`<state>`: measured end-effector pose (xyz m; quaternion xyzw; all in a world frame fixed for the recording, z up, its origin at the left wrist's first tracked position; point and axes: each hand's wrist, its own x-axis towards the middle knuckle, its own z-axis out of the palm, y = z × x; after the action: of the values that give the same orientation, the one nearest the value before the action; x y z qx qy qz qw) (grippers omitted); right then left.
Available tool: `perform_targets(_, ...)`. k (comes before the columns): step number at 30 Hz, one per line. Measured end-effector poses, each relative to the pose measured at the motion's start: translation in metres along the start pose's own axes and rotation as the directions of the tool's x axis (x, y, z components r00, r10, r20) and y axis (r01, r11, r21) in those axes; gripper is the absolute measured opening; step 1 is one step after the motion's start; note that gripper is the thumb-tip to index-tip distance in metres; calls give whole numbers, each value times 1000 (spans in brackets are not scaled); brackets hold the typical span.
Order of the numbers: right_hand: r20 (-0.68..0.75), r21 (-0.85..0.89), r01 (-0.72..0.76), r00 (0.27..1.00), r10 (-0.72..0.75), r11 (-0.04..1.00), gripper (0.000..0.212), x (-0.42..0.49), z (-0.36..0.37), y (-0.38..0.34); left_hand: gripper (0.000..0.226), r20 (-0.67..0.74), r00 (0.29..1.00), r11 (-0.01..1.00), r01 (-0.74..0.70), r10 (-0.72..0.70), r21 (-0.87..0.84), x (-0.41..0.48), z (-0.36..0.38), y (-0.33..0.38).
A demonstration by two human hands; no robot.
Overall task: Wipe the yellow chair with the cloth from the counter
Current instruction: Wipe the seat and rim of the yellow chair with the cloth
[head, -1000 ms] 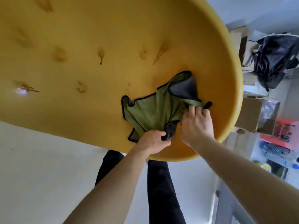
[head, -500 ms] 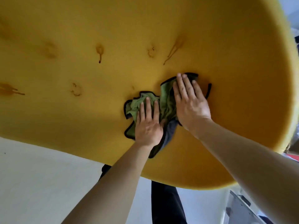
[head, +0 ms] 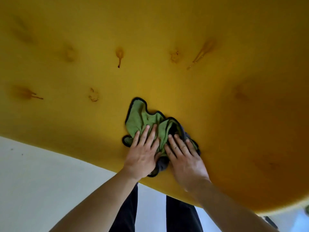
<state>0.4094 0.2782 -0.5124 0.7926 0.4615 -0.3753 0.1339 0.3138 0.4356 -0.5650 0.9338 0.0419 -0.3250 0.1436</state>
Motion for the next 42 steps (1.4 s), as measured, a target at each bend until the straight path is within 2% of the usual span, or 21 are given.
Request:
perform_targets(3,-7,-178,58,998,-60,982,64,15,-15,18,66,-50,998,1000,27,-27,4,15,-4,-6)
perform_targets(5,-67,-294,6,997,-27,956,64,38,-40,44,69,-127,981,988,142,-149,-59,50,-19,-5)
perform_targets(7,-212,-383,-140,975,61,913,64,62,-79,77,76,-236,907,929,301,-348,-215,95,-49,-4)
perform_targets(9,-405,-389,-279,908,109,878,64,81,-120,102,79,-332,814,859,352,-477,-372,139,-91,-3)
perform_targets(12,-593,-229,-332,793,140,915,59,90,-157,117,76,-467,766,864,225,-442,-450,182,-151,2)
perform_targets(14,-617,-126,-340,762,194,932,58,89,-155,115,67,-548,780,939,143,-302,-313,185,-155,2)
perform_targets(15,-594,-106,-347,773,221,932,59,87,-146,110,61,-547,812,971,96,-204,-221,177,-143,1)
perform_targets(17,-470,-103,-318,851,236,942,61,81,-111,89,51,-454,888,992,15,-69,-121,147,-100,-1)
perform_targets(20,-181,-128,-204,967,179,971,62,56,-60,51,50,-254,967,992,-3,-29,-126,86,-44,-8)
perform_targets(22,-111,-203,-88,992,67,975,63,45,-51,44,52,-157,988,993,-11,-8,-122,63,-33,-15)
perform_targets(24,-86,-358,-5,996,-28,934,63,44,-67,57,59,-138,990,994,-11,-4,-112,68,-48,-18)
perform_targets(26,-161,-497,-57,986,-28,866,62,56,-101,84,64,-242,970,991,-14,-19,-136,98,-83,-13)
perform_targets(28,-344,-542,-239,938,47,806,62,69,-142,113,65,-367,925,973,11,-97,-229,141,-132,-3)
perform_targets(29,-433,-525,-317,898,73,790,61,72,-160,122,65,-443,884,961,24,-150,-277,157,-155,3)
perform_targets(31,-511,-462,-412,847,143,786,61,66,-175,129,61,-551,795,927,38,-254,-373,173,-171,19)
perform_targets(32,-506,-432,-448,839,201,782,63,58,-171,130,56,-545,794,907,20,-270,-420,171,-164,29)
perform_targets(33,-483,-395,-475,836,262,786,65,48,-159,127,48,-504,825,892,-1,-254,-452,164,-149,41)
perform_targets(36,-224,-283,-432,898,379,856,75,2,-103,93,38,-339,935,892,-59,-108,-447,117,-83,69)
perform_targets(38,-17,-208,-336,940,340,919,79,-30,-70,61,42,-254,966,902,-67,-49,-426,74,-47,74)
perform_targets(40,61,-151,-237,967,248,960,65,-50,-51,38,43,-166,986,907,-79,10,-414,34,-29,71)
perform_targets(42,75,-178,-183,977,199,967,62,-53,-54,37,39,-44,999,890,-46,29,-453,9,-25,67)
